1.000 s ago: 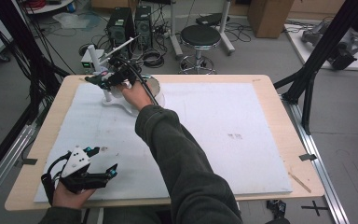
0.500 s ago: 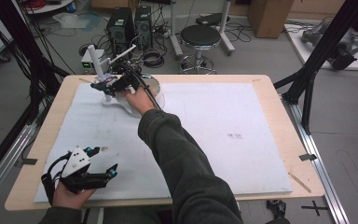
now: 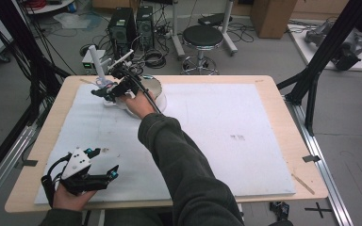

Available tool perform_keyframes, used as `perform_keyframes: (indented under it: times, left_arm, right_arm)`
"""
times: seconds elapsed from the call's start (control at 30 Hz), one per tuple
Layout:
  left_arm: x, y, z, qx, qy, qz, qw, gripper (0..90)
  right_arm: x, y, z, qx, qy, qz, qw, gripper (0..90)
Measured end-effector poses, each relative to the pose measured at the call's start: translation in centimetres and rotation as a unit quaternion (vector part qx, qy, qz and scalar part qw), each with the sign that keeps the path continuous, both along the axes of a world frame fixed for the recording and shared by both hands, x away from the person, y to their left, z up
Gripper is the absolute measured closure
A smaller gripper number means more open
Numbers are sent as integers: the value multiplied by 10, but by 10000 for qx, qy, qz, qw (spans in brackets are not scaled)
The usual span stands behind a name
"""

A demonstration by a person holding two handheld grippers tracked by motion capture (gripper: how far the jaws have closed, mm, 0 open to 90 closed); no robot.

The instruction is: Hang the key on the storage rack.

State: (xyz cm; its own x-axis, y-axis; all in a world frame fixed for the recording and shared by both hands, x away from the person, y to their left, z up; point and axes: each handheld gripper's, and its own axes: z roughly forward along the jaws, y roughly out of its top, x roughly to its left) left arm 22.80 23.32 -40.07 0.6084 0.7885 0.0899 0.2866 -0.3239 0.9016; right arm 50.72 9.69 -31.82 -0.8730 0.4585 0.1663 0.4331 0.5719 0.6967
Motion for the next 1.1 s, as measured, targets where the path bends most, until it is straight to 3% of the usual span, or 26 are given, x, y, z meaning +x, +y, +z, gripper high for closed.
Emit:
perform_keyframes:
  times: [0.23,1.1]
  left_arm:
    - [0,0,0,8,7,-15,10000,163]
    - [0,-1,0,4,-28,3,10000,163]
  right_arm:
    - [-1,3,-4,-141,72,-22,9999,350]
    - [-2,3,-7,-140,241,57,9996,296]
